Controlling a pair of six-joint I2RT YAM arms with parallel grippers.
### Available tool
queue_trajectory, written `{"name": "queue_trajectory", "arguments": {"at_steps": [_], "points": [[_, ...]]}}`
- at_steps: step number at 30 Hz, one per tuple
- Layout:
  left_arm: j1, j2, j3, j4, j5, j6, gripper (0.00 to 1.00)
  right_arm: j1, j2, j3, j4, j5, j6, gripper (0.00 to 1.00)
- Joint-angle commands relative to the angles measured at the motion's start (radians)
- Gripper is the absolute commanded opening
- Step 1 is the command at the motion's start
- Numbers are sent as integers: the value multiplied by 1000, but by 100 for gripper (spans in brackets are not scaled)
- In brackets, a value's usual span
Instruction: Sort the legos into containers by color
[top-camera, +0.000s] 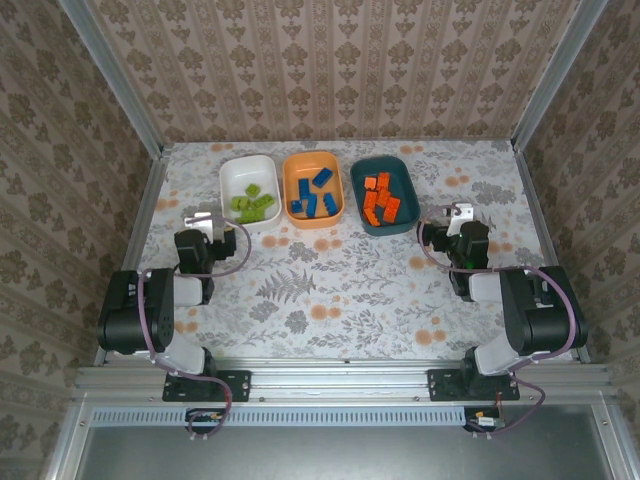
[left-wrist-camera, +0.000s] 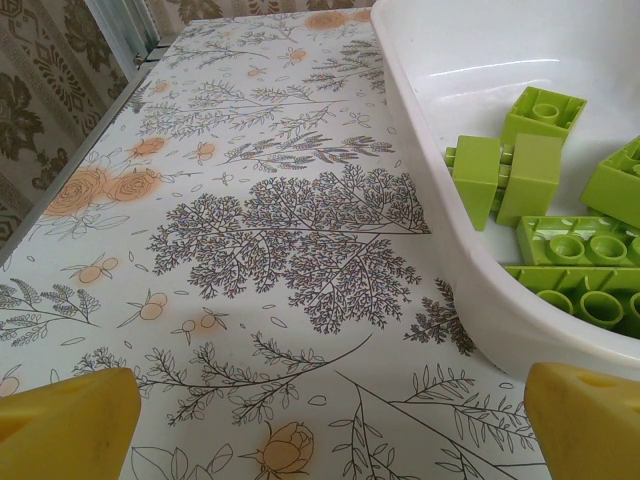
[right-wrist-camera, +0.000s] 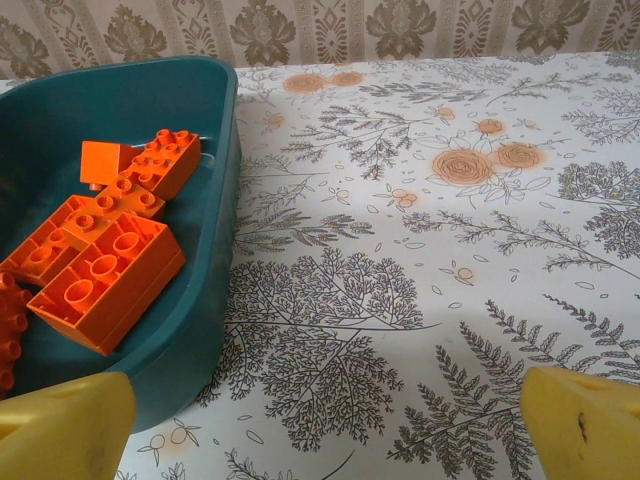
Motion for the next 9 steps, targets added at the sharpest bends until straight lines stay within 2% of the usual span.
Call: {"name": "queue_trajectory", "arguments": {"at_steps": [1,9], "points": [[-7,-2,26,21,-12,16,100,6,9,18,-10,25,-17,100],[-6,-2,26,22,-12,15,100,9,8,15,-6,31,-18,100]]}}
